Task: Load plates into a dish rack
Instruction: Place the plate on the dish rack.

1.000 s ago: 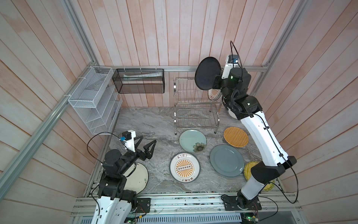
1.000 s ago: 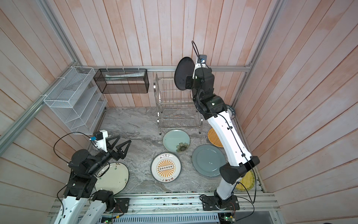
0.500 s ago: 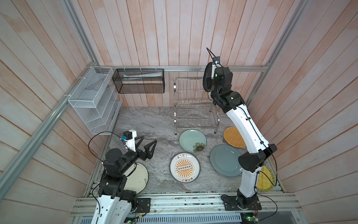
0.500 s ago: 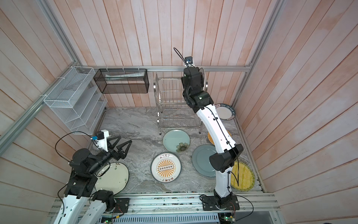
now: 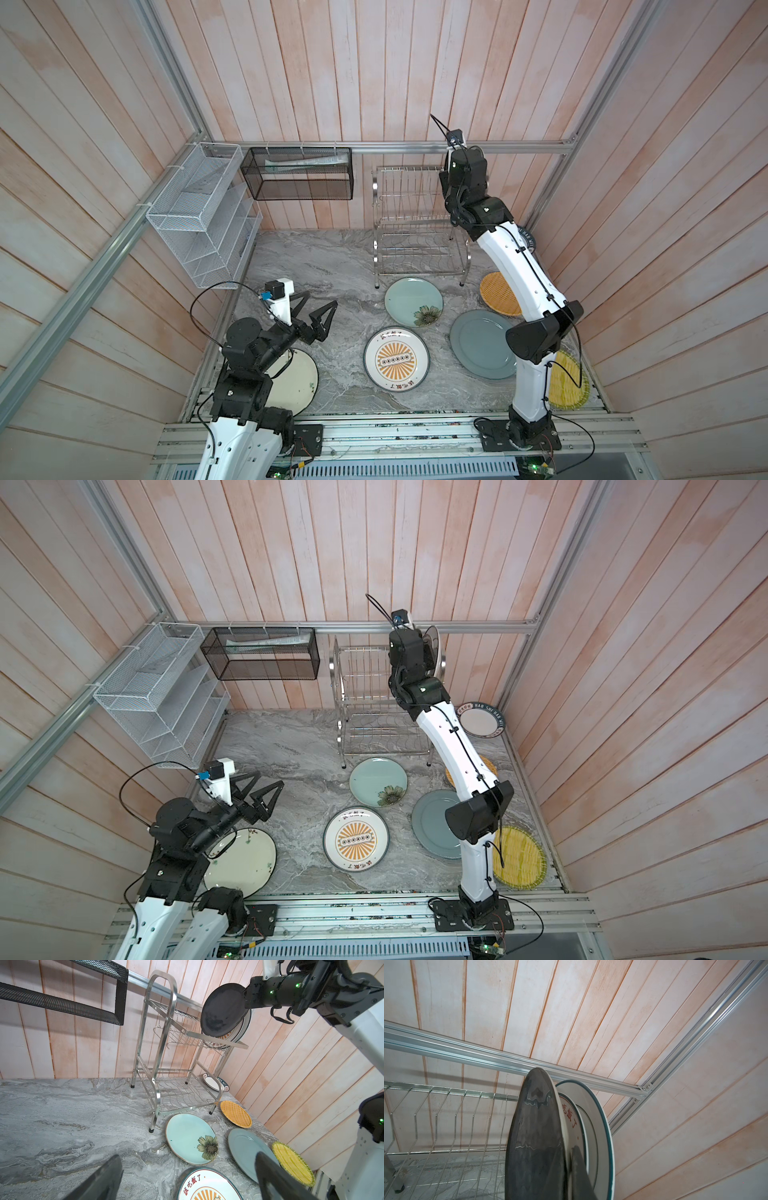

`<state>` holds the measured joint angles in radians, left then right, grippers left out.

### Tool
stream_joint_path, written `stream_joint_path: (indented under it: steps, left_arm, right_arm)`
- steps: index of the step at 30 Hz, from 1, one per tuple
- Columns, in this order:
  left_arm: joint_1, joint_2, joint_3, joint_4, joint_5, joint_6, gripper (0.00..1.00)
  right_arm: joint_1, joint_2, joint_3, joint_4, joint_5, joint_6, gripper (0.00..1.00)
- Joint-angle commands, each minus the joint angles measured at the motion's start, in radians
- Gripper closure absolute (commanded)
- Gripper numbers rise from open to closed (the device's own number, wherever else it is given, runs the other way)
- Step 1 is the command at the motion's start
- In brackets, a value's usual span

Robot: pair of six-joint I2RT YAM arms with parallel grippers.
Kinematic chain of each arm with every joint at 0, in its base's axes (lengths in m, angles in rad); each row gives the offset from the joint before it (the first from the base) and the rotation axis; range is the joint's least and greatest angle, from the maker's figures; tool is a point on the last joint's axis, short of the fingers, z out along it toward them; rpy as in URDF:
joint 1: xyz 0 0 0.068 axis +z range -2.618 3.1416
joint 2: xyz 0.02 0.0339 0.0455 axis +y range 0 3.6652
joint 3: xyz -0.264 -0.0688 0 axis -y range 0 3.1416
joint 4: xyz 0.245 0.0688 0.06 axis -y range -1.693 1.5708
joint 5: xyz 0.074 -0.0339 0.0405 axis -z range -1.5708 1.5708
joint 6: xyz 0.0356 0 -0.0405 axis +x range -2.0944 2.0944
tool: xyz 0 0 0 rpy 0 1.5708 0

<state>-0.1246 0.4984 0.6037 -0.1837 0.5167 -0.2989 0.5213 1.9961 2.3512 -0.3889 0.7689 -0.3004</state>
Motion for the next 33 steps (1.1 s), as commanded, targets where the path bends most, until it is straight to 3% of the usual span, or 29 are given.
stream_joint_path:
  steps: [1,20,33]
  left_arm:
    - [0.001,0.000,-0.014,0.019,0.023,0.007,0.00]
    - [0.001,-0.003,-0.015,0.023,0.029,0.005,0.00]
    - [0.001,-0.002,-0.016,0.028,0.034,0.000,0.00]
  right_arm:
    - [-0.006,-0.015,0.003,0.130,0.023,-0.009,1.00]
    - [-0.011,-0.046,-0.086,0.073,-0.047,0.051,1.00]
    - [0.004,-0.163,-0.241,0.096,-0.100,0.047,1.00]
